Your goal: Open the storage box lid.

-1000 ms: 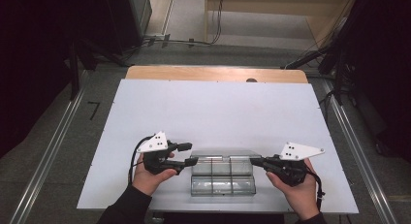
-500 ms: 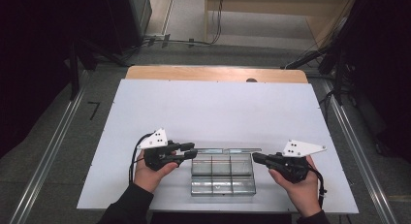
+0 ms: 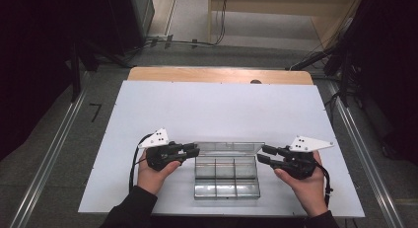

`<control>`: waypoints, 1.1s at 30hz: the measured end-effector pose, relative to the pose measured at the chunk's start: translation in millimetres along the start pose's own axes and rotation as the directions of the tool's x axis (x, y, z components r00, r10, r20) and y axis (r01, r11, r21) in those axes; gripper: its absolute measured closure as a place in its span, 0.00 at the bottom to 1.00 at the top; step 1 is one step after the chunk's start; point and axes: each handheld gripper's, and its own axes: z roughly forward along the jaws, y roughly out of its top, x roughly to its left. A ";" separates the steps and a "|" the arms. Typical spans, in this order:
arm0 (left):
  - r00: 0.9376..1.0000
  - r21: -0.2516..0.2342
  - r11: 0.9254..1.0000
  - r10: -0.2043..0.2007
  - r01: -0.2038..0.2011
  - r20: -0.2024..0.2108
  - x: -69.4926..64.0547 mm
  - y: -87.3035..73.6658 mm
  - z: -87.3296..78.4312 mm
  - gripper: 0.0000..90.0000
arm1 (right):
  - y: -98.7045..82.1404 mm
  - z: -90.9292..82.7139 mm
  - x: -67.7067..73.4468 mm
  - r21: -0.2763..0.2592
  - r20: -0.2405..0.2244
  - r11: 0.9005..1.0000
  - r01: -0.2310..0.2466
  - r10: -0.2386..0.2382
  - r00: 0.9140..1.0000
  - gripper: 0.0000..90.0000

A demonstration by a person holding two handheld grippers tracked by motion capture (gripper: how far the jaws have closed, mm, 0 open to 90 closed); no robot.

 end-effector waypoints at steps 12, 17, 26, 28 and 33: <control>0.999 -0.006 0.999 -0.033 0.033 -0.002 9.4 1.3 5.1 0.87 | 11.4 28.4 -18.0 0.032 -0.062 0.999 -0.008 0.010 0.998 0.70; 0.998 -0.006 0.998 -0.058 0.058 -0.004 14.2 0.3 7.8 0.89 | 12.6 33.9 -26.1 0.012 -0.074 0.999 -0.033 0.033 0.997 0.78; 0.993 0.012 0.994 -0.112 0.113 -0.033 17.0 -6.0 17.8 0.89 | 8.5 38.8 -30.8 -0.008 -0.053 0.997 -0.080 0.080 0.995 0.83; 0.989 0.002 0.990 -0.144 0.144 -0.042 17.7 -8.3 20.7 0.88 | 7.3 40.0 -31.9 -0.014 -0.049 0.995 -0.102 0.101 0.994 0.82; 0.982 -0.001 0.984 -0.178 0.178 -0.067 18.4 -8.1 23.0 0.89 | 7.2 44.1 -35.0 -0.014 -0.030 0.990 -0.140 0.140 0.990 0.84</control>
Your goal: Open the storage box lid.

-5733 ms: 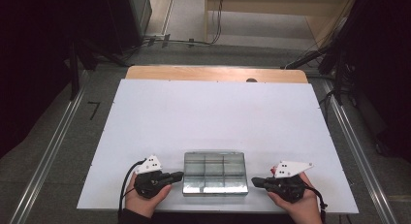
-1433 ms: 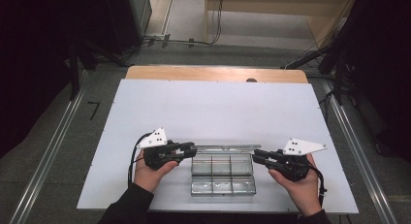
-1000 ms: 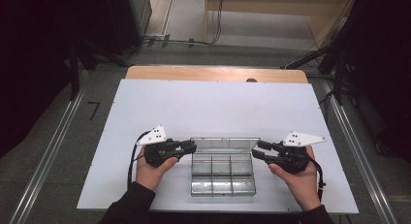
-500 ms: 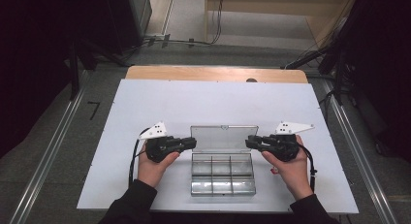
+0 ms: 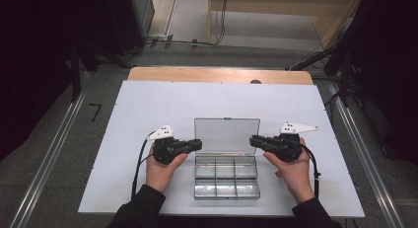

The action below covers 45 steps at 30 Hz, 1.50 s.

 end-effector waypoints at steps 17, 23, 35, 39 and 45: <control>0.998 -0.006 0.998 -0.057 0.057 0.007 9.4 2.9 5.7 0.89 | 2.2 7.7 -11.6 -0.014 -0.010 0.999 -0.052 0.051 0.999 0.84; 0.996 -0.003 0.996 -0.092 0.092 0.017 12.7 2.2 8.2 0.88 | 1.5 9.6 -12.4 -0.002 -0.001 0.998 -0.068 0.068 0.998 0.82; 0.993 0.019 0.993 -0.116 0.116 0.006 14.7 0.5 11.9 0.83 | 0.1 14.3 -14.8 0.019 0.019 0.993 -0.116 0.116 0.993 0.79; 0.992 0.034 0.991 -0.129 0.129 -0.007 15.7 -1.0 14.6 0.79 | -0.1 17.3 -17.2 0.037 0.034 0.986 -0.160 0.159 0.987 0.77; 0.986 0.046 0.985 -0.166 0.167 -0.024 15.9 -1.6 17.6 0.75 | -1.3 20.1 -17.2 0.072 0.072 0.981 -0.179 0.174 0.982 0.75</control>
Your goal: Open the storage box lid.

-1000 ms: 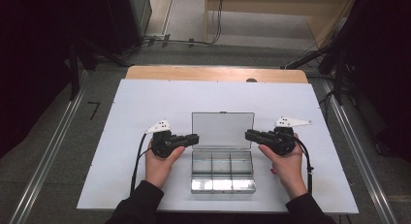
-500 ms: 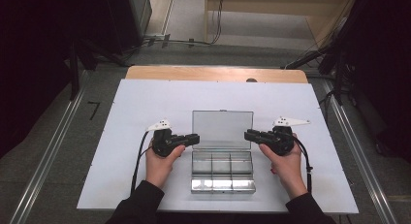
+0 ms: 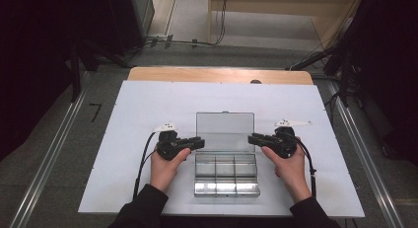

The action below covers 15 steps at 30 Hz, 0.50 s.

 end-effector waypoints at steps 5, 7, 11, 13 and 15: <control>1.000 0.005 1.000 -0.003 0.003 -0.001 0.8 -0.2 0.6 0.74 | 0.4 0.1 0.6 0.010 0.009 1.000 0.006 -0.006 1.000 0.74; 1.000 0.009 1.000 -0.013 0.013 -0.002 0.9 -0.6 1.5 0.73 | 0.6 0.8 0.5 0.018 0.015 1.000 0.011 -0.011 1.000 0.73; 1.000 0.024 0.999 -0.028 0.029 -0.011 0.7 -0.9 2.8 0.70 | 0.8 2.4 1.1 0.039 0.032 0.999 0.011 -0.012 0.999 0.69; 0.999 0.033 0.999 -0.037 0.038 -0.015 0.6 -0.9 3.5 0.69 | 2.0 3.5 4.0 0.057 0.064 0.998 0.028 -0.032 0.997 0.67; 0.999 0.040 0.998 -0.045 0.045 -0.020 0.6 -0.9 3.7 0.67 | 3.3 3.6 5.7 0.075 0.084 0.996 0.038 -0.045 0.995 0.68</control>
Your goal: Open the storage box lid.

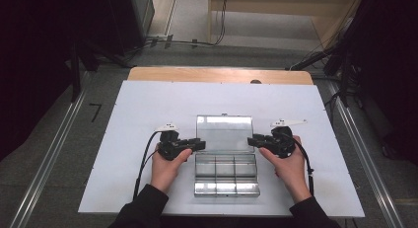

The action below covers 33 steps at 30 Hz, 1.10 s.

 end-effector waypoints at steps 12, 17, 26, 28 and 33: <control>0.999 0.036 0.998 -0.047 0.048 -0.028 3.5 -0.5 2.1 0.54 | -0.7 2.4 -1.3 0.008 -0.024 1.000 0.007 -0.006 1.000 0.65; 0.998 0.051 0.997 -0.052 0.053 -0.022 4.3 -0.6 2.4 0.51 | 0.0 -1.9 -0.6 -0.013 -0.035 1.000 0.025 -0.025 0.999 0.59; 0.999 0.017 1.000 0.010 -0.009 -0.051 -1.0 0.4 -6.6 0.34 | 1.2 -18.9 0.8 -0.075 -0.040 0.995 0.066 -0.070 0.997 0.43; 0.999 0.006 1.000 0.026 -0.026 -0.043 -3.2 0.1 -9.9 0.31 | 0.2 -23.1 0.8 -0.089 -0.062 0.993 0.074 -0.079 0.995 0.40; 0.996 -0.031 0.997 0.066 -0.068 -0.057 -9.2 -1.2 -20.1 0.21 | -4.9 -33.3 1.3 -0.100 -0.091 0.988 0.118 -0.128 0.988 0.29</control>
